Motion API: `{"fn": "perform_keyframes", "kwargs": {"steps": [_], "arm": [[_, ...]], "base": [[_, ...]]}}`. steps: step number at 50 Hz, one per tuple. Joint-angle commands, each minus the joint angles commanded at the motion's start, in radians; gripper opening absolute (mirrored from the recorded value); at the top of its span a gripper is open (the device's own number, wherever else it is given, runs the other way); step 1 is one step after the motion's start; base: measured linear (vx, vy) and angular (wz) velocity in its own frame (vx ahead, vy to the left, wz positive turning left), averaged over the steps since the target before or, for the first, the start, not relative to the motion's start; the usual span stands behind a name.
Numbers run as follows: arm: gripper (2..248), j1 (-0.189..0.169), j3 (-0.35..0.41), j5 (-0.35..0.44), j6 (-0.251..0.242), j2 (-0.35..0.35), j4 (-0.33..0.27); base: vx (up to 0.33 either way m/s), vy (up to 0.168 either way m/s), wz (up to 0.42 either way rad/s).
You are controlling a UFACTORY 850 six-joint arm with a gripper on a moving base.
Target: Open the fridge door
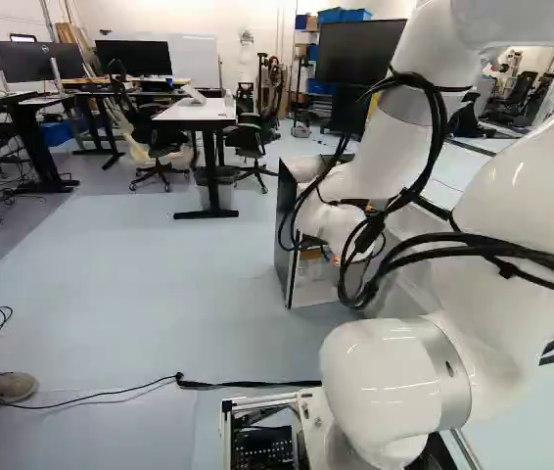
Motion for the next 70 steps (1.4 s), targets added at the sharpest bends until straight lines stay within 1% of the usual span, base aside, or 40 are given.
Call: {"fn": "perform_keyframes", "kwargs": {"steps": [17,35,51,70], "arm": [[247,0.012,0.055,-0.04,0.0,0.078,-0.141],[247,0.022,0.1,-0.072,0.0,0.141,-0.256],[247,0.029,0.128,-0.093,0.0,0.181,-0.327],[247,0.033,0.146,-0.106,0.0,0.206,-0.372]], "base": [[0.0,0.0,0.0],[0.0,0.0,0.0],[0.0,0.0,0.0],[0.0,0.0,0.0]]}}
